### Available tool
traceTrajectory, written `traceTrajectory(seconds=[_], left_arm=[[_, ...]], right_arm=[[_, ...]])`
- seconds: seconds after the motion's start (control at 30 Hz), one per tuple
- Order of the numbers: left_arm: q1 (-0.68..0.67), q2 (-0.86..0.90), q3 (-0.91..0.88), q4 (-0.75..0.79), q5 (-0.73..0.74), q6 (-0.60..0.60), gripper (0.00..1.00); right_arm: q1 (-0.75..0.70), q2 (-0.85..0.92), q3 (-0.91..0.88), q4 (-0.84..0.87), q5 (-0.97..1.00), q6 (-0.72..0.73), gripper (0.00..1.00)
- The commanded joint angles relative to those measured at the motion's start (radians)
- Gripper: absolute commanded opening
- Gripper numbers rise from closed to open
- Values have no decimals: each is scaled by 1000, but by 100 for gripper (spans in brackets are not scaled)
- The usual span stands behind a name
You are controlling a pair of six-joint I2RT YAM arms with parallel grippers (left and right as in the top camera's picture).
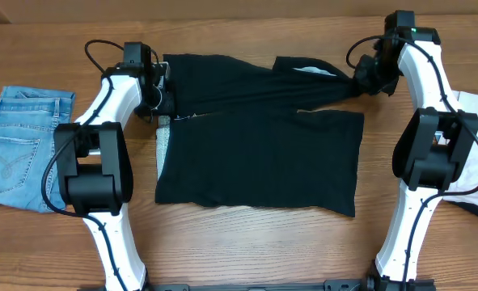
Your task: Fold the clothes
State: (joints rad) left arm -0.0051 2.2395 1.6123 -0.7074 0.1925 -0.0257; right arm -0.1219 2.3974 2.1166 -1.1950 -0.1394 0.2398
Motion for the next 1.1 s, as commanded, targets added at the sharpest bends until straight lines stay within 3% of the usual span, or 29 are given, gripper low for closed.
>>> traceTrajectory(seconds=[0.0, 0.1, 0.2, 0.37, 0.4, 0.43, 0.47, 0.57, 0.7, 0.9, 1.07], left_arm=[[5, 225, -130, -111, -69, -3, 4], [6, 225, -130, -171, -69, -3, 4], [6, 225, -130, -190, -69, 5, 4], [6, 225, -130, -190, -69, 4, 4], [6, 225, -130, -189, -69, 4, 4], [6, 225, -130, -186, -69, 4, 4], [6, 225, -130, -186, -69, 4, 4], [6, 225, -130, -186, -69, 4, 5], [6, 225, -130, -181, -69, 4, 5], [6, 225, -130, -178, -69, 3, 5], [6, 225, -130, -174, -69, 3, 5]], right_arm=[[-52, -26, -3, -84, 142, 22, 9], [-52, -26, -6, -306, 150, 23, 16], [-51, -26, -6, -285, 154, 6, 17], [25, -38, 191, -249, 101, -222, 28], [52, -39, 242, -224, 85, -293, 34], [84, -39, 278, -190, 82, -358, 56], [134, -39, 290, -126, 81, -455, 62], [234, -9, 260, -15, 69, -609, 61], [298, 98, 245, 24, -24, -668, 61], [323, 202, 245, 68, 7, -655, 62], [323, 206, 261, 84, 63, -597, 48]])
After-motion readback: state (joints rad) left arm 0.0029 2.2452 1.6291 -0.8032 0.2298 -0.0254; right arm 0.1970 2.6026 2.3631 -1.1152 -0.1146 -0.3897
